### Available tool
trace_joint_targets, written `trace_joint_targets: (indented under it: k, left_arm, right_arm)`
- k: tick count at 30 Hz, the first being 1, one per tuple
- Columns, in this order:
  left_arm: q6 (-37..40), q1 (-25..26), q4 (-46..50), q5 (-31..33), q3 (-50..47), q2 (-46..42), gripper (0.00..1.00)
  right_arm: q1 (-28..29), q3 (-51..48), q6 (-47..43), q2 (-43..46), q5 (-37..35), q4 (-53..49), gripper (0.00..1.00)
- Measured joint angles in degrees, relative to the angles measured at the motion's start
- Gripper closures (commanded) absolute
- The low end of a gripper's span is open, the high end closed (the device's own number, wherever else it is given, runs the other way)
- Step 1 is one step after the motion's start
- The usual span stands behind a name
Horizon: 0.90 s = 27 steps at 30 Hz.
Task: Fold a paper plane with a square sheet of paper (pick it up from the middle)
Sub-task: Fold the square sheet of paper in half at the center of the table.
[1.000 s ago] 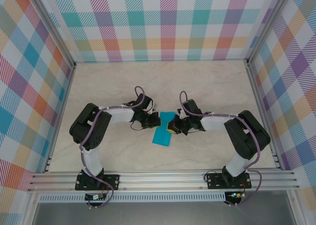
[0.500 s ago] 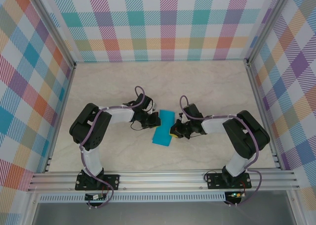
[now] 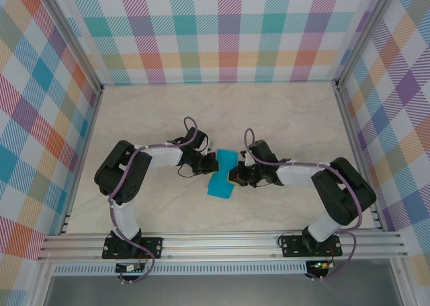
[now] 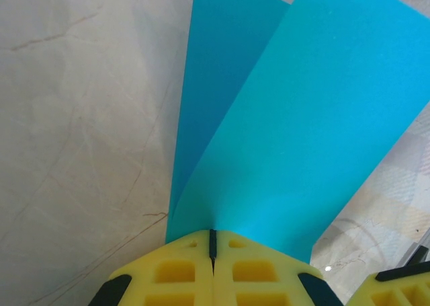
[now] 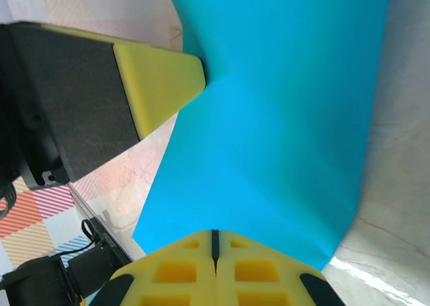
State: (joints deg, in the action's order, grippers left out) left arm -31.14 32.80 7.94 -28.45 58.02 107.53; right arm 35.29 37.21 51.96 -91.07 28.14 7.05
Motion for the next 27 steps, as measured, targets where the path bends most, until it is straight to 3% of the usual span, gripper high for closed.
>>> trace_joint_targets:
  k: [12,27]
  left_arm:
    - [0.52,0.02,0.00,0.09,0.00,0.00,1.00]
    - [0.55,0.04,0.00,0.15,0.00,0.00,1.00]
  right_arm:
    - [0.46,-3.78,-1.27,-2.86,0.20,2.16,1.00]
    - [4.09,-3.80,-1.64,2.97,-2.12,0.13,1.00]
